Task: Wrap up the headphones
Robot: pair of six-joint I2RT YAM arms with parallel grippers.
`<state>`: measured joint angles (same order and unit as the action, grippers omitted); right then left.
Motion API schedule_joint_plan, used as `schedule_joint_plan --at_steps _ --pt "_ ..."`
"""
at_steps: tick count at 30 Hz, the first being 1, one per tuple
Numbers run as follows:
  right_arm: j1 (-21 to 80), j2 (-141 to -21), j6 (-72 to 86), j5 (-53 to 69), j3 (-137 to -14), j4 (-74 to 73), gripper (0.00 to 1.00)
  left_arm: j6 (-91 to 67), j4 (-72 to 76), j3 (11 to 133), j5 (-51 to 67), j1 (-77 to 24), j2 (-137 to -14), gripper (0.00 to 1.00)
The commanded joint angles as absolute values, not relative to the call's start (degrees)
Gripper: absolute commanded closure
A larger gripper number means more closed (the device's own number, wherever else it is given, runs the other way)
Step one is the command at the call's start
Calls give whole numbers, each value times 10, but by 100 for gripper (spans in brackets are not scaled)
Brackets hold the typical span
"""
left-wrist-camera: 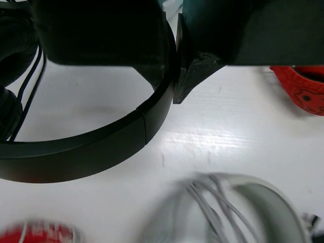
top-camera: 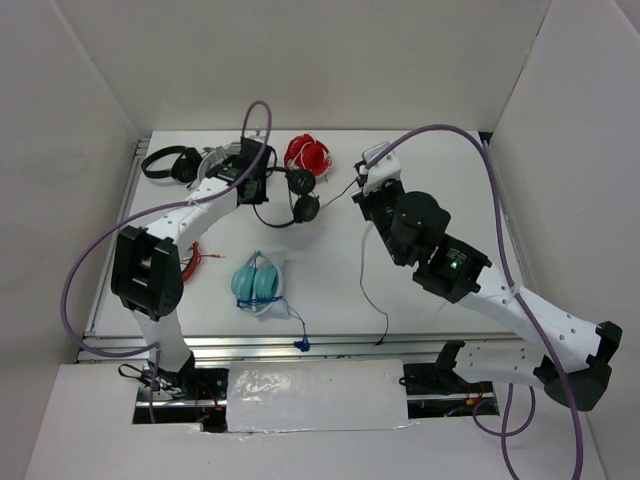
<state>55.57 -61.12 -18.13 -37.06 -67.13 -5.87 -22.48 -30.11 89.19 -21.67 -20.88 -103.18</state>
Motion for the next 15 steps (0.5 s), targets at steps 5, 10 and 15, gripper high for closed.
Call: schedule_joint_plan --at_steps 5,10,15 --pt "506 -658 -257 -319 -764 -13 100 -162 -256 872 -210 -296 -1040 100" --pt "464 -680 -291 -258 -778 -3 100 -121 -225 838 -179 -344 -1028 100" --pt "380 -722 -283 -208 -806 -17 100 -100 -189 772 -128 -381 -967 100"
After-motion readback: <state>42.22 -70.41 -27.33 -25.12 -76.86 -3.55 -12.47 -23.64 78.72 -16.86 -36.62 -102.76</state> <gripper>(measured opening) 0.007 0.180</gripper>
